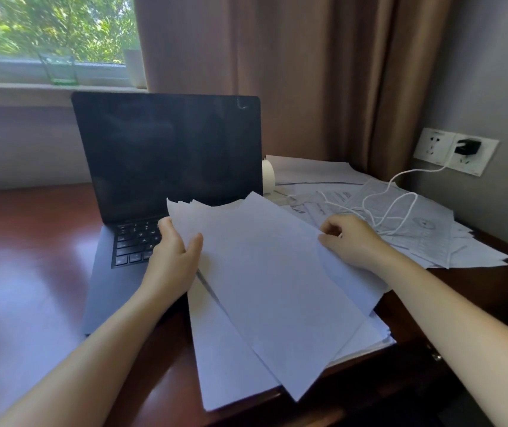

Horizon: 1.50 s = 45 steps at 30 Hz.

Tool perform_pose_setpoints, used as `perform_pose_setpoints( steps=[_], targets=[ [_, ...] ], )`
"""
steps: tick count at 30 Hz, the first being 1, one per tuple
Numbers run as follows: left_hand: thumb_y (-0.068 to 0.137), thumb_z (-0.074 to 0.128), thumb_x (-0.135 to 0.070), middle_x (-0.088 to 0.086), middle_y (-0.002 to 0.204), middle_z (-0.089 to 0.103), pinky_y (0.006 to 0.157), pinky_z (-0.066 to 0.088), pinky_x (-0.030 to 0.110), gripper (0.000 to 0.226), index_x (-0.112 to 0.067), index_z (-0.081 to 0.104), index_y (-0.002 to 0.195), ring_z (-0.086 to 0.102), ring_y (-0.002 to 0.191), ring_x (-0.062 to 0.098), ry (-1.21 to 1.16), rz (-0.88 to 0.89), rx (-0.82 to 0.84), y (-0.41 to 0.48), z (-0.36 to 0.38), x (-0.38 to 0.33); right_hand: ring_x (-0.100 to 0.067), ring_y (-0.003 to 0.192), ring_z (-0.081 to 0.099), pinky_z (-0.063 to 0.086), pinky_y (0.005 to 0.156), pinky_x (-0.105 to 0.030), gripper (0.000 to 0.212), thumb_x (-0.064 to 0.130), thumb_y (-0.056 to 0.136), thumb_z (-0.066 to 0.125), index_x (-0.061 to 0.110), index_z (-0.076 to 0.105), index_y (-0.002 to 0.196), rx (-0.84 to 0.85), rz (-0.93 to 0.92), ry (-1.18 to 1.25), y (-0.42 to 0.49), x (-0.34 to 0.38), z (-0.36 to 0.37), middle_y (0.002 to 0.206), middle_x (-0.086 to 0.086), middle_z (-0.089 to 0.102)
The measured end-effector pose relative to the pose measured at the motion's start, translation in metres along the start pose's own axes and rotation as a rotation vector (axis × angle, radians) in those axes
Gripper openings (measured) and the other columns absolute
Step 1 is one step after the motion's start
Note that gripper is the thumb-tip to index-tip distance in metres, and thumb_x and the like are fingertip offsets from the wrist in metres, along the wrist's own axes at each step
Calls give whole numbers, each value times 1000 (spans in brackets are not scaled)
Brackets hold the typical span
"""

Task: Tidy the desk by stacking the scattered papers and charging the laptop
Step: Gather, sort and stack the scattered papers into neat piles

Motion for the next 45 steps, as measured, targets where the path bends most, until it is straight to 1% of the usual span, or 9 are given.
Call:
perform_pose_setpoints(
  steps=[5, 9, 12, 18, 23, 26, 30, 35, 45],
  targets=[
    [96, 54, -23, -19, 113, 57, 79, 31, 18, 78, -13, 1, 152, 49, 103, 10, -123, 45, 27, -8, 3, -8, -14, 60, 47, 34, 53, -23, 13, 11, 89, 58, 19, 56, 80, -146, -3, 135, -22, -3, -17, 71, -7, 57],
    [96, 52, -16, -27, 109, 45, 82, 33, 21, 54, -12, 26, 143, 48, 109, 11, -177, 45, 56, -12, 11, -9, -7, 51, 44, 32, 45, -13, 21, 8, 92, 53, 22, 55, 108, 7, 17, 203, -51, -3, 9, 60, 2, 51],
    [94, 54, -16, -3, 111, 55, 81, 38, 28, 40, -10, 43, 132, 54, 108, 19, -170, -7, 69, -8, 14, -1, -22, 94, 57, 35, 66, -20, 20, 16, 93, 54, 16, 60, 111, 48, -18, 31, -59, 4, 17, 95, -5, 61],
    [92, 54, -16, -6, 110, 54, 71, 35, 27, 40, -17, 45, 131, 51, 97, 15, -24, 61, 71, -8, 15, -8, -12, 144, 16, 14, 114, -24, 67, 30, 97, 49, 12, 14, 151, 161, 26, 108, -65, 2, 41, 158, 3, 15],
    [85, 57, -12, -2, 105, 61, 71, 44, 32, 35, -17, 49, 118, 57, 97, 21, 61, 92, 139, -10, 15, -9, -12, 143, 20, 20, 117, -30, 70, 27, 94, 55, 17, 16, 152, 164, 22, 226, -73, 3, 43, 156, 7, 19],
    [84, 55, -6, -2, 103, 59, 68, 43, 28, 36, -18, 50, 118, 57, 93, 19, 105, 107, 166, -10, 13, -15, -11, 130, 44, 37, 110, -33, 54, 10, 93, 53, 25, 37, 142, 178, -14, 391, -79, 6, 38, 140, 13, 47],
    [84, 52, 1, -4, 97, 60, 60, 44, 21, 38, -23, 52, 113, 58, 84, 10, 1, 172, 165, -11, 3, -41, -8, 114, 54, 44, 80, -9, 41, -6, 89, 49, 19, 54, 122, 79, 51, 556, -77, 9, 14, 118, 10, 58],
    [89, 51, 1, -3, 93, 63, 62, 51, 18, 37, -33, 53, 101, 62, 80, 8, -271, 388, 85, -27, -22, -100, -22, 91, 65, 51, 80, -33, 19, -3, 90, 52, 4, 63, 104, -112, 109, 846, -64, 22, -30, 107, -13, 68],
    [76, 59, -28, 2, 107, 61, 73, 55, 26, 40, -32, 43, 113, 65, 94, 10, -493, 489, 91, -50, -34, -150, 0, 91, 61, 51, 74, -18, 37, 3, 92, 53, 28, 46, 118, -361, -256, 848, -96, 84, -117, 103, 12, 62]
  ],
)
Point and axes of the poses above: each hand's wrist, its own y-axis towards the middle knuckle, its own z-axis out of the palm, x = y × z, the point moved 9 cm from there along y, towards the middle knuckle
